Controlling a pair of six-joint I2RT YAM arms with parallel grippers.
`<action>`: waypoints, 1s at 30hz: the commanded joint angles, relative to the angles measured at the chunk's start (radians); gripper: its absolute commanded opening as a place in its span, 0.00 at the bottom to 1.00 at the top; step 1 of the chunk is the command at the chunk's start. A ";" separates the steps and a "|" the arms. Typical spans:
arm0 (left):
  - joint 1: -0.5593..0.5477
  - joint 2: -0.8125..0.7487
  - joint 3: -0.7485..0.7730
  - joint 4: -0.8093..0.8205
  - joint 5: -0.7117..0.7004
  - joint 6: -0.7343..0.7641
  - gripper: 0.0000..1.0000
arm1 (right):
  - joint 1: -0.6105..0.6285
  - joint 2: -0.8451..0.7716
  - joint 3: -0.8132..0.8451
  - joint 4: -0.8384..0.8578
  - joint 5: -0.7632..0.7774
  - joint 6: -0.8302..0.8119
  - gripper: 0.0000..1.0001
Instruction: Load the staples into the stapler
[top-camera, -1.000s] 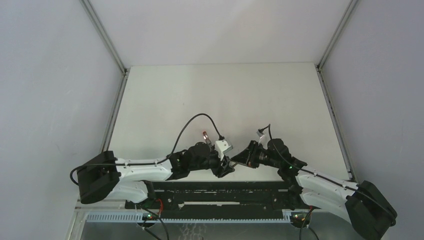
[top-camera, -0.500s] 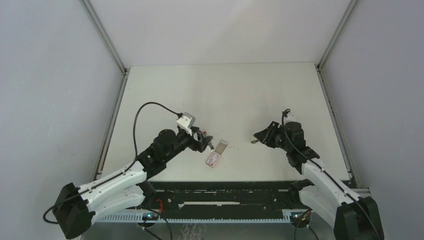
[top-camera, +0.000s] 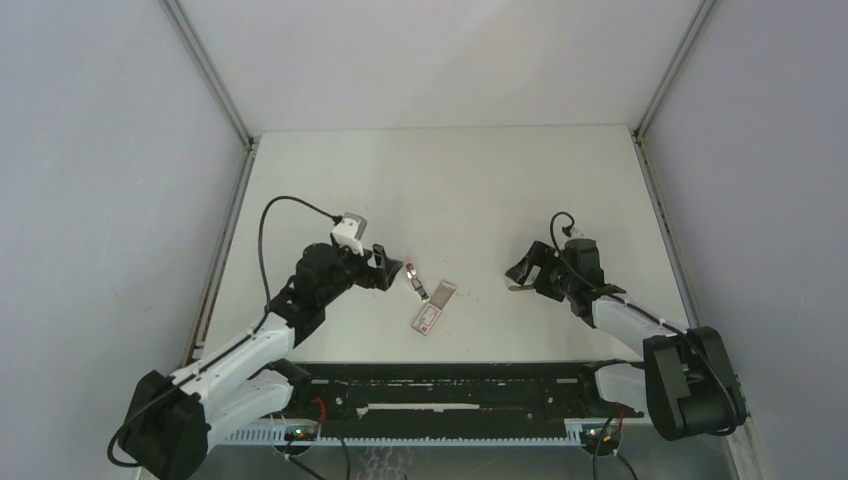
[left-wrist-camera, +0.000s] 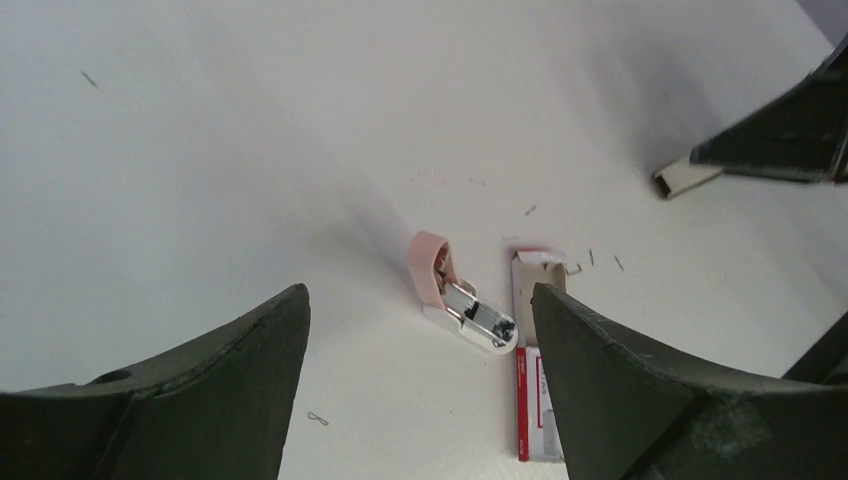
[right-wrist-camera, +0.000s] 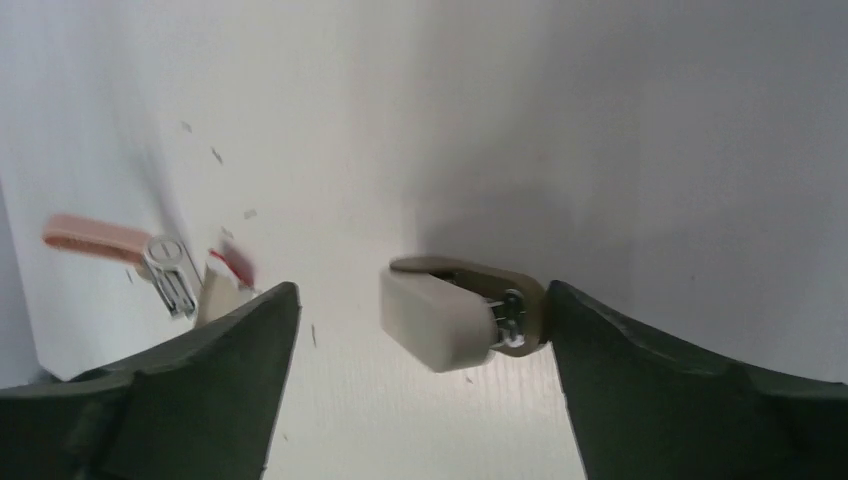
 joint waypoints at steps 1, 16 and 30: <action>0.021 0.095 0.045 0.037 0.120 -0.030 0.84 | -0.024 -0.019 0.019 0.029 0.050 -0.033 0.99; 0.100 0.455 0.162 0.183 0.311 -0.060 0.82 | -0.053 -0.410 0.010 -0.218 0.266 -0.081 1.00; 0.108 0.632 0.195 0.288 0.477 -0.012 0.35 | -0.053 -0.410 0.008 -0.207 0.162 -0.098 0.97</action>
